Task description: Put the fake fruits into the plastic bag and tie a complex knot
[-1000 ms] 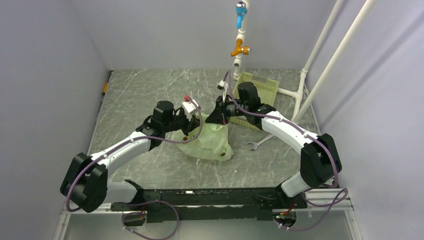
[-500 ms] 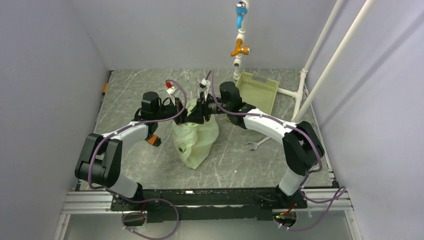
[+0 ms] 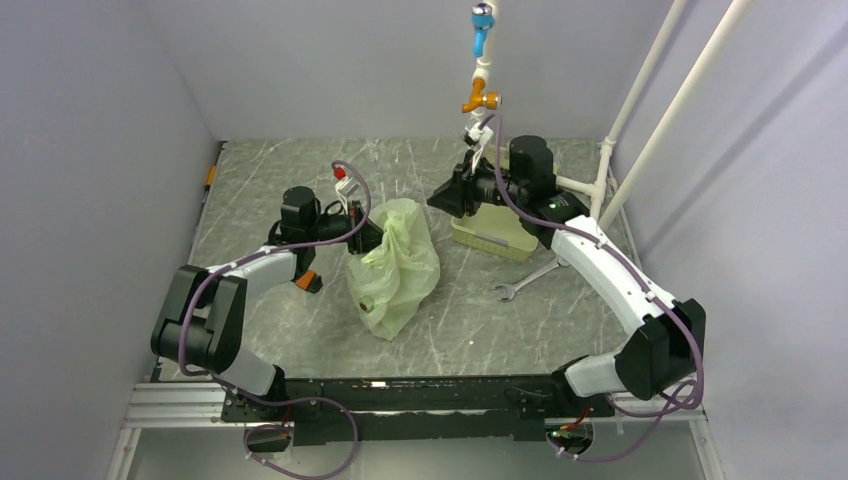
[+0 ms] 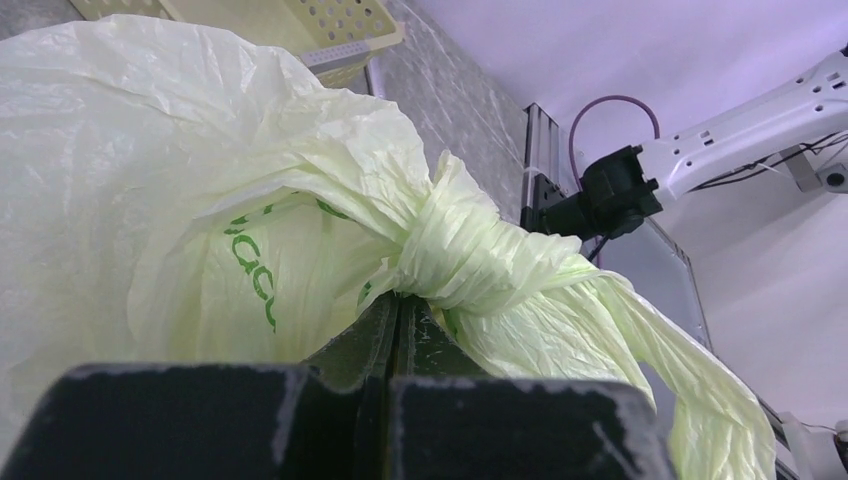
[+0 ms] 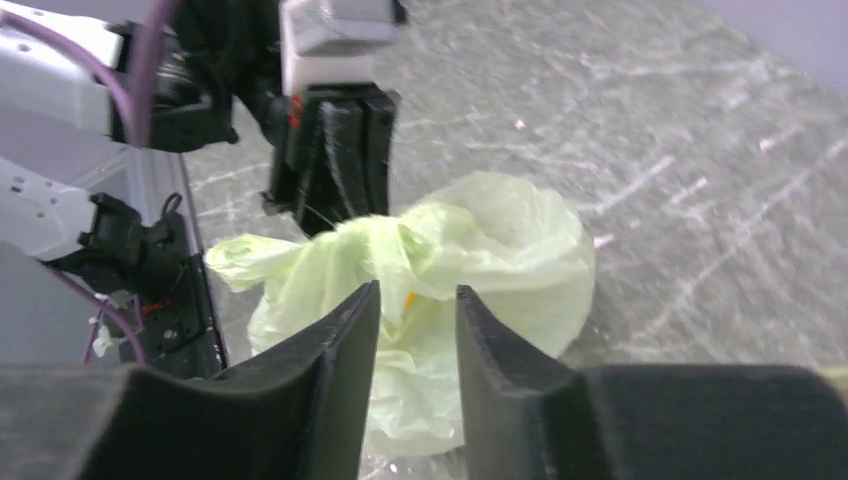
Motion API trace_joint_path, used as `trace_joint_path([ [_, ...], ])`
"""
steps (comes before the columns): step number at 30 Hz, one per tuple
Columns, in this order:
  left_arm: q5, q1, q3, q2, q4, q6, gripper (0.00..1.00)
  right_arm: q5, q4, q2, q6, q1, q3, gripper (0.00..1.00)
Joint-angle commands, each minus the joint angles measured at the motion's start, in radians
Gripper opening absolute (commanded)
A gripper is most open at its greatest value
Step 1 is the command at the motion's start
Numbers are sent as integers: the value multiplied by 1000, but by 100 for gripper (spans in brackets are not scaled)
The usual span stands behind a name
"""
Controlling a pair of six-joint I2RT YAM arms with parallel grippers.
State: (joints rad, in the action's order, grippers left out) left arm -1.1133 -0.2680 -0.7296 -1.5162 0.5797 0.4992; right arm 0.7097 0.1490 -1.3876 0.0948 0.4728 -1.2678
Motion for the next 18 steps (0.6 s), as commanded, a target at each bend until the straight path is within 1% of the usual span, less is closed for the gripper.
trace_joint_path([
  [1, -61, -3, -42, -23, 68, 39, 0, -56, 122, -38, -119, -11, 76, 33],
  [4, -78, -4, -57, -36, 82, 61, 0, 31, 141, -108, -126, 0, 78, 33],
  [7, -88, -4, -69, -43, 76, 62, 0, 71, 117, -150, -129, 16, 81, 38],
  [12, -106, -6, -74, -56, 100, 82, 0, 121, 9, -218, -97, 36, 77, 55],
  [16, -112, -15, -70, -68, 117, 98, 0, 163, -118, -254, -4, 56, 71, 69],
  [18, -115, -21, -68, -79, 125, 110, 0, 191, -167, -270, 35, 68, 67, 73],
])
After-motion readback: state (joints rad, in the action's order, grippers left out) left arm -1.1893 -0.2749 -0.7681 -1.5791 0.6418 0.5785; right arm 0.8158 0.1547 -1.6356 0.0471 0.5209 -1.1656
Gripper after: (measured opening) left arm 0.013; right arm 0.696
